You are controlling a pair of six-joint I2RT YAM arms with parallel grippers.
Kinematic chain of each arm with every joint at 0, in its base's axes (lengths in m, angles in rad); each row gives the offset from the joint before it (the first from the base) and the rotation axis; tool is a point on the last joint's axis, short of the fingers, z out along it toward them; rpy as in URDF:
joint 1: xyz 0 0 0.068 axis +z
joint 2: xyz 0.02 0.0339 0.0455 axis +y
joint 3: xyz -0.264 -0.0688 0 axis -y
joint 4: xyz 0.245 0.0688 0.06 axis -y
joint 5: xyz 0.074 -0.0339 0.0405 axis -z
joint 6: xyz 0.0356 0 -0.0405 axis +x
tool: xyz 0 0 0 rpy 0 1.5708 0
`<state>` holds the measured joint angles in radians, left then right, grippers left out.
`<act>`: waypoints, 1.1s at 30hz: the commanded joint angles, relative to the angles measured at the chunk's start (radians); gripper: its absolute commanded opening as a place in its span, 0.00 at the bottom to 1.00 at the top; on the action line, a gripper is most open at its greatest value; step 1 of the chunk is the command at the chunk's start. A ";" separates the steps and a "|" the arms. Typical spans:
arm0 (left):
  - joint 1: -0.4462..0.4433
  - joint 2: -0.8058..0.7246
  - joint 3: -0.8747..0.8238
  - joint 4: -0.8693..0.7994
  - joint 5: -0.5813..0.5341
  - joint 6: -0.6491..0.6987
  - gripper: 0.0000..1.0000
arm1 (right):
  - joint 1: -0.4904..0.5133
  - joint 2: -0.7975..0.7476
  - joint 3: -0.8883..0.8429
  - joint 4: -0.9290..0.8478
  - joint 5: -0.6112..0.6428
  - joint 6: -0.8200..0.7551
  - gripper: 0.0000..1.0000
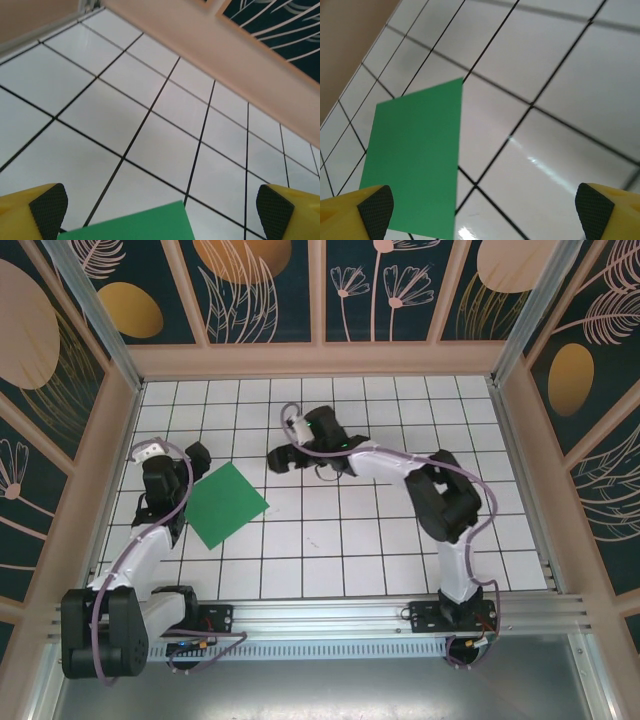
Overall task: Fold a paper plane with a square sheet of paper (pick it up from the middle)
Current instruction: Move the square sheet of paper to the center of the table.
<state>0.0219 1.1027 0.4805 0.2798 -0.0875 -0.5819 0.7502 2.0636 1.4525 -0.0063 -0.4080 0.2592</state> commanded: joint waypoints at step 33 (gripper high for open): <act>-0.289 0.450 0.147 -0.239 0.371 -0.112 0.99 | -0.197 -0.598 -0.583 0.042 0.293 0.264 0.99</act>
<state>-0.2115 1.5017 0.6128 0.0742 0.2295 -0.6598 0.5667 1.5356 0.9195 0.0265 -0.1490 0.5045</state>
